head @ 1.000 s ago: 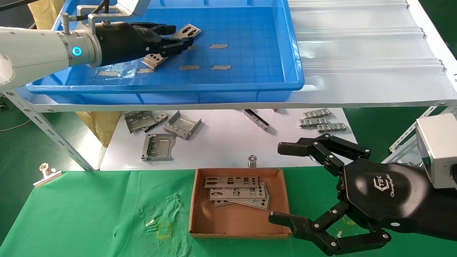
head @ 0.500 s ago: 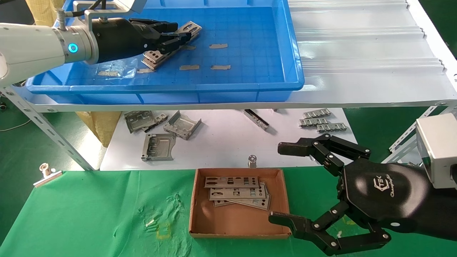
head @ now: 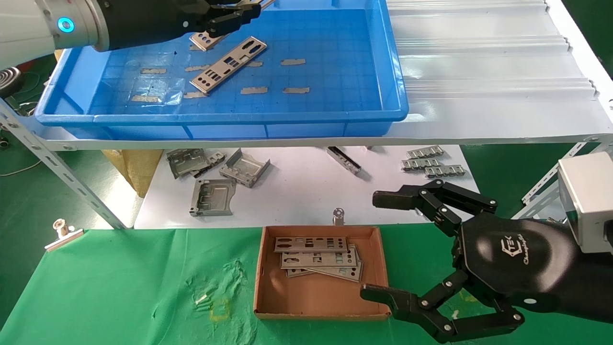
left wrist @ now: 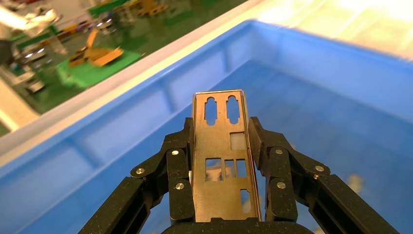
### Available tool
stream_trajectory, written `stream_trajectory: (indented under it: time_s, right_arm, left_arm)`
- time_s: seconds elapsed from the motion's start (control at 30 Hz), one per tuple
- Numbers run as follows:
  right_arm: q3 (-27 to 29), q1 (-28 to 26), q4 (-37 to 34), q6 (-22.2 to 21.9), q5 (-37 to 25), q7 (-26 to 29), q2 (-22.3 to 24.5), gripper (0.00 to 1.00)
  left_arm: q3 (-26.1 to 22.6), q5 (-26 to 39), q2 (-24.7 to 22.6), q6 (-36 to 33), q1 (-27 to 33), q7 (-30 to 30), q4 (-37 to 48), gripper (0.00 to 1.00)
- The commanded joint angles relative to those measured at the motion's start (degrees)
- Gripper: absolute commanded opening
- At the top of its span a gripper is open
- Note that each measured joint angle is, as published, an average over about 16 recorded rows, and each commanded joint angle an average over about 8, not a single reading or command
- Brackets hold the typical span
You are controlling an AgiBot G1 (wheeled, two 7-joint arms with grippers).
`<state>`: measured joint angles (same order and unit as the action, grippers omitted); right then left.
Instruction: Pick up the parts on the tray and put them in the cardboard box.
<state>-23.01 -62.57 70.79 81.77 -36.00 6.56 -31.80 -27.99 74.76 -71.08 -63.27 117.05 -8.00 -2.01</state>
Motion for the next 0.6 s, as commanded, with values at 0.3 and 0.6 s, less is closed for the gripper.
stream_trajectory:
  time_s: [0.3, 0.6]
  right_arm:
    - [0.00, 0.00, 0.00, 0.00, 0.00, 0.00, 0.00, 1.00]
    - [0.00, 0.00, 0.00, 0.00, 0.00, 0.00, 0.00, 1.00]
  left_arm:
    - [-0.05, -0.46, 3.00, -19.83, -0.87, -3.44, -2.07, 0.00]
    - [-3.34, -1.04, 4.32, -28.74, -8.59, -8.28, -10.54, 0.00]
